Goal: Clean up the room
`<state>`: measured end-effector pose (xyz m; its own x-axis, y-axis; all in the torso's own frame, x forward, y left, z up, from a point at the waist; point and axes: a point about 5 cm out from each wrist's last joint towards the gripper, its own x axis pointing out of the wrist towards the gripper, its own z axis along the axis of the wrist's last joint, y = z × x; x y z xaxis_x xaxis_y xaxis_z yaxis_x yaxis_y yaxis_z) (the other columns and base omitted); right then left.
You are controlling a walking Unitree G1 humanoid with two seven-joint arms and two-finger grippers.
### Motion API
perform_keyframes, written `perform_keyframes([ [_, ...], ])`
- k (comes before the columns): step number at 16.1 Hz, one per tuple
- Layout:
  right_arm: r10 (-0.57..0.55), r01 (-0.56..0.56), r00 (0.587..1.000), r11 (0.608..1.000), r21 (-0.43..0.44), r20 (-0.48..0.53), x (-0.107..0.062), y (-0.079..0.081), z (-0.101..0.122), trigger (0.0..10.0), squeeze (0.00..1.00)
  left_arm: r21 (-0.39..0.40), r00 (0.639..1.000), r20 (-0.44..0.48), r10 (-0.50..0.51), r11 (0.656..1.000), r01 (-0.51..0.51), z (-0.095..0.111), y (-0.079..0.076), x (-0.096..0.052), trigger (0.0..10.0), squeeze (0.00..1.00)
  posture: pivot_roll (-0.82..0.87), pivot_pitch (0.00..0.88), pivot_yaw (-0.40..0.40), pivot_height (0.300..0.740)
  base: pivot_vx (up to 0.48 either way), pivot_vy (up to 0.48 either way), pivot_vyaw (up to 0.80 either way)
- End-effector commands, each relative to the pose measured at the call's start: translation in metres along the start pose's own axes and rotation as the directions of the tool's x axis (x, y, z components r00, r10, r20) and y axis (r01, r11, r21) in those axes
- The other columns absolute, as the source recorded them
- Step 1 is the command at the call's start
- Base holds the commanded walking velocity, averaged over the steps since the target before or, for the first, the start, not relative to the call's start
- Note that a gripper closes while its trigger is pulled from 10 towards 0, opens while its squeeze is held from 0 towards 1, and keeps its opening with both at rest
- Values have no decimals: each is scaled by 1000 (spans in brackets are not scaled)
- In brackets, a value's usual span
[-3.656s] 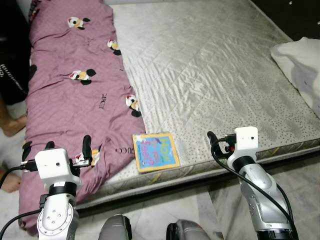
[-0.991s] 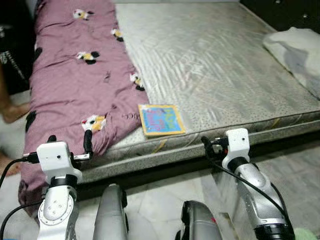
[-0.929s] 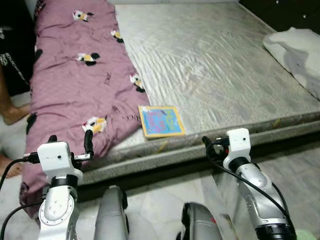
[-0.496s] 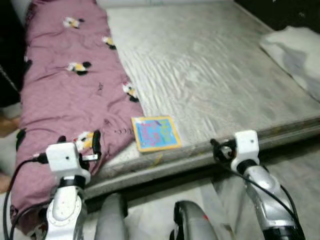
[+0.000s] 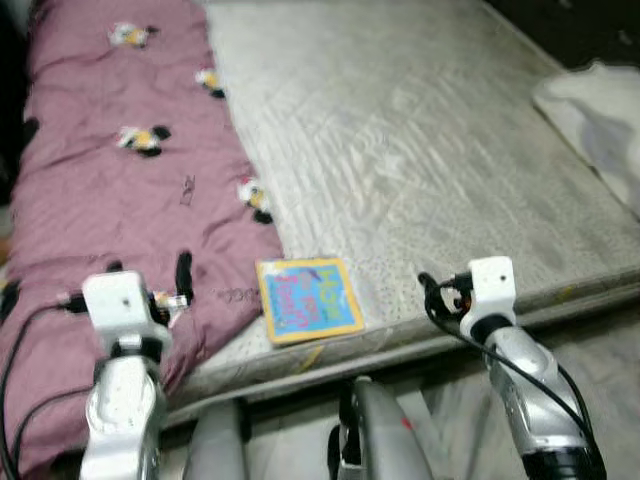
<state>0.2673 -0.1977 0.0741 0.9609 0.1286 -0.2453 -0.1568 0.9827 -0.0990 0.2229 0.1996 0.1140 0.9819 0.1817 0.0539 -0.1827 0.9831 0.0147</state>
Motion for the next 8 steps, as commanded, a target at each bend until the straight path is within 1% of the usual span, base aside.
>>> perform_keyframes([
  [1,30,-30,1000,1000,-3,6,1,7,2,10000,0,-6,996,-83,16,1000,-17,-13,9,-1,10000,0,-13,149,-70,636,0,0,0],
  [2,38,-38,999,999,-11,4,1,7,3,10000,0,-41,994,-106,22,999,-26,-15,10,3,10000,0,-15,155,-70,636,0,0,0],
  [3,41,-41,999,999,-12,6,1,8,4,10000,0,-51,992,-123,17,998,-23,-16,10,6,10000,0,-21,172,-69,631,0,0,0],
  [4,54,-54,998,998,-10,19,0,9,6,10000,0,-79,986,-164,3,997,-16,-20,7,12,10000,0,-26,179,-70,616,0,0,0],
  [6,53,-53,998,998,-15,19,-1,9,7,10000,0,-111,979,-203,-10,994,-13,-24,4,18,10000,0,-44,196,-70,596,0,0,0],
  [7,51,-50,999,999,-21,17,-3,8,7,10000,0,-154,974,-217,-63,988,30,-25,-6,26,10000,0,-56,201,-72,581,0,0,0],
  [8,50,-50,999,999,-22,17,-3,8,7,10000,0,-165,970,-226,-84,985,47,-26,-9,29,10000,0,-57,201,-73,577,0,0,0],
])
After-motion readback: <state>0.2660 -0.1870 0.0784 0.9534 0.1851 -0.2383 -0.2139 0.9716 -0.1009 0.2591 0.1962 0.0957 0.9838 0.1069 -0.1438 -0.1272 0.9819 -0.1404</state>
